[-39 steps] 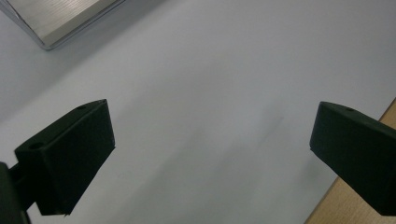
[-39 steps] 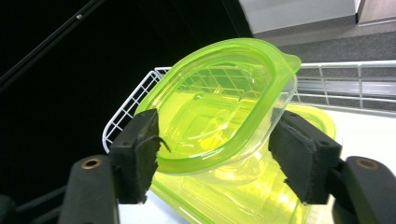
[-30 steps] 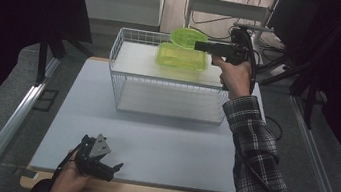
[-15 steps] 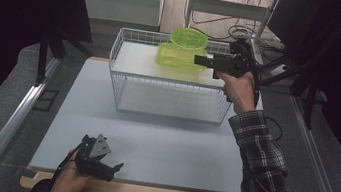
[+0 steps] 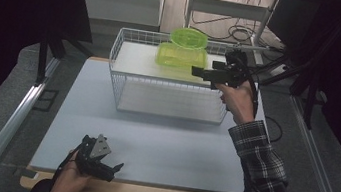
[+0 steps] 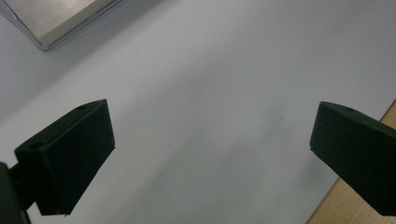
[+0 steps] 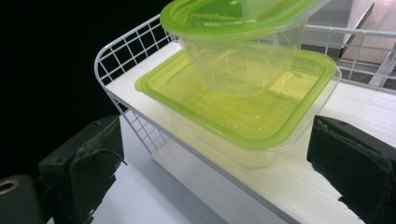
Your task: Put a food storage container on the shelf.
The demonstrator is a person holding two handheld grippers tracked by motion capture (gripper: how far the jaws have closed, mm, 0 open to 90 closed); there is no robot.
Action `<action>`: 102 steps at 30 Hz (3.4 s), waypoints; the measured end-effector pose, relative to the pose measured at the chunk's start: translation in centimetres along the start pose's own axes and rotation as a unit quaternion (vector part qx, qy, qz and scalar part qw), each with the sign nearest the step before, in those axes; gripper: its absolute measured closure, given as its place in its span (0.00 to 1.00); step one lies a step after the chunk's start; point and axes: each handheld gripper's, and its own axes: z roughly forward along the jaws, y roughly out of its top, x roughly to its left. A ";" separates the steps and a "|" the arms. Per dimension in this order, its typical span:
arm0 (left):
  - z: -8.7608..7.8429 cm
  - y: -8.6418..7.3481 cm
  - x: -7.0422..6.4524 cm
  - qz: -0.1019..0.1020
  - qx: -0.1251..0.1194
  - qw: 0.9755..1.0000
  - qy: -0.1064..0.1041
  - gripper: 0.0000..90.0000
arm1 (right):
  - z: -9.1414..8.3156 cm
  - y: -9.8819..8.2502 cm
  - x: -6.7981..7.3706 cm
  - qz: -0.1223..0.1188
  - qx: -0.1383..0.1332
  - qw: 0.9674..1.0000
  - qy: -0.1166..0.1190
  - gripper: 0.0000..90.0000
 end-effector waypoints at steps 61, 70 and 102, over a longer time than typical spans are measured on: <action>0.1 0.1 -0.1 -0.011 0.004 1.000 0.001 0.00 | -0.9 -8.0 1.6 -0.056 0.028 0.997 -0.035 0.01; 0.2 0.1 -0.1 -0.021 0.007 1.000 -0.004 0.00 | -0.7 -9.6 1.7 -0.064 0.040 0.996 -0.048 0.00; 0.3 0.1 -0.2 -0.021 0.013 1.000 0.004 0.00 | 0.3 -15.4 1.6 -0.057 0.050 0.996 -0.053 0.00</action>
